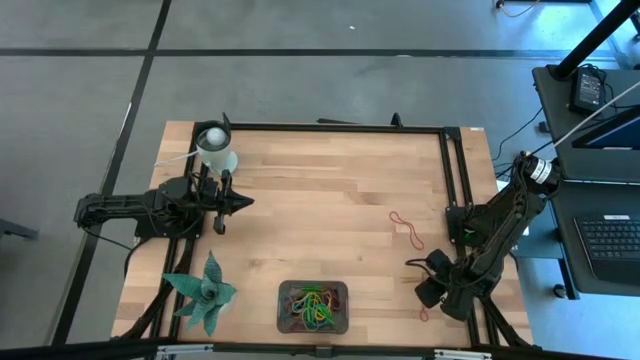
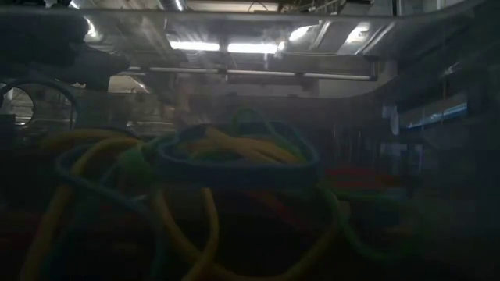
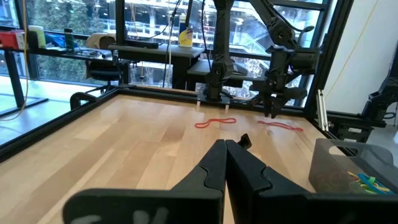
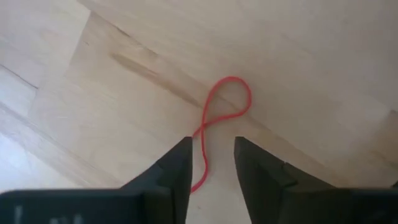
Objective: Pick and place rubber bands into bin
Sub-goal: Put the red rubber band into the black bin
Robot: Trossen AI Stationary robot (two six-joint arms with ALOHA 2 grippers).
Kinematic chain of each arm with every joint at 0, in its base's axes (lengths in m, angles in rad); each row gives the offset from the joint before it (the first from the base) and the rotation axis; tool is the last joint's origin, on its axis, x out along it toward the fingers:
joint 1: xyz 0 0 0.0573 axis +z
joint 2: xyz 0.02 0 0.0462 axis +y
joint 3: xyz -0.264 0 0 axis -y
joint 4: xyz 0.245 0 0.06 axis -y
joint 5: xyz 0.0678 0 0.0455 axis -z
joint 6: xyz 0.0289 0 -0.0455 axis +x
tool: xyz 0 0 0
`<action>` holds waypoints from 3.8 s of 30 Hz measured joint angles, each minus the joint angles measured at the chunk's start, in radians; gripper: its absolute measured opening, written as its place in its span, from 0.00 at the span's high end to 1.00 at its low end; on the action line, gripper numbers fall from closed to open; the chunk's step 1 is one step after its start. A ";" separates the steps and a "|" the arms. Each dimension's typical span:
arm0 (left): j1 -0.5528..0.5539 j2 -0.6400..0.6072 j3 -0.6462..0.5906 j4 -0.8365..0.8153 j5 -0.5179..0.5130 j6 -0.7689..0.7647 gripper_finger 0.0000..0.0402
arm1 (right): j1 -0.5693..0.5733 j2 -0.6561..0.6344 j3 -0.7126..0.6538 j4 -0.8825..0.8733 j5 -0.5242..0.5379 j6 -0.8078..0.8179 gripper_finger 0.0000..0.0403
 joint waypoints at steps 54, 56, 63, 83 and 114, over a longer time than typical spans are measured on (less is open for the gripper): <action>0.000 0.000 0.000 0.007 0.000 0.000 1.00 | -0.045 0.183 0.750 -0.677 0.243 -0.241 1.00; 0.000 0.000 0.000 0.007 0.000 0.000 1.00 | -0.064 0.183 0.808 -0.663 0.312 -0.307 1.00; 0.000 0.000 0.000 0.007 0.000 0.000 1.00 | -0.183 0.214 0.982 -0.391 0.503 -0.706 1.00; 0.000 0.000 0.000 0.007 0.000 0.000 1.00 | -0.469 0.815 1.515 -0.058 0.182 -1.197 1.00; 0.000 0.000 0.000 0.007 0.000 0.000 1.00 | -0.571 1.026 1.516 -0.188 -0.166 -1.022 0.83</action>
